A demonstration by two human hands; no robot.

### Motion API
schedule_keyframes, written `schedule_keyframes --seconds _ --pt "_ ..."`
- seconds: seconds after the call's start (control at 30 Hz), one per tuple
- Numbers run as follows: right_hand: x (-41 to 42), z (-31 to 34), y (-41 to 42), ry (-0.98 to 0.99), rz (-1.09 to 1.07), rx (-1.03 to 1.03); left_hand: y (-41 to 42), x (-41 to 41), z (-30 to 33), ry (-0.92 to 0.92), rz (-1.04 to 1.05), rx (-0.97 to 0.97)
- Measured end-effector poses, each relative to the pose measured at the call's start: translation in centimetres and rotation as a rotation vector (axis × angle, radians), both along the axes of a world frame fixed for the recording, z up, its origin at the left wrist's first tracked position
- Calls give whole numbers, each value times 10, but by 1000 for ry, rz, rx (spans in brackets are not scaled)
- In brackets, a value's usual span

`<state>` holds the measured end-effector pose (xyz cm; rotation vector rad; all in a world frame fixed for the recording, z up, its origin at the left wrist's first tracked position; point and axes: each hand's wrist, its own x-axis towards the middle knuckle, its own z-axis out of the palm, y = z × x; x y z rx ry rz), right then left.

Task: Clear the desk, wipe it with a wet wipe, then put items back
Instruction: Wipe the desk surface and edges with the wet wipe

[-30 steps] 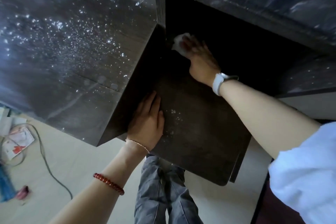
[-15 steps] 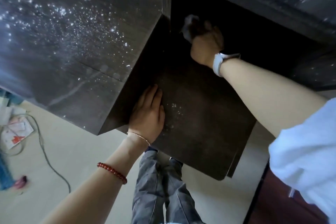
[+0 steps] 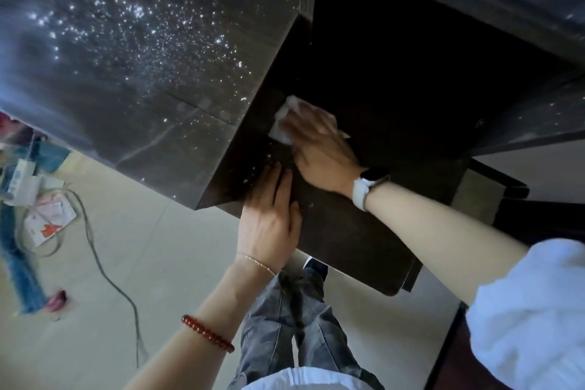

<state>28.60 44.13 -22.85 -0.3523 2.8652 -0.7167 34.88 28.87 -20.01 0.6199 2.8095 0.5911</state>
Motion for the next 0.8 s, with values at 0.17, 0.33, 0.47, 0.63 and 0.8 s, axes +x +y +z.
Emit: schedule_keyframes --seconds 0.17,0.33,0.47,0.63,0.8 --pt "-16 4 14 -32 -47 128 -27 23 -2 6 48 -74" --pt "25 5 -43 -45 -119 66 -49 44 2 -22 115 -121" --pt "82 7 -51 -51 308 96 -64 59 -1 -101 179 -141" --pt "34 6 -39 -83 -173 178 -80 40 -5 -157 248 -262" --pt "71 2 -104 -89 -198 114 -90 20 -7 -222 206 -274"
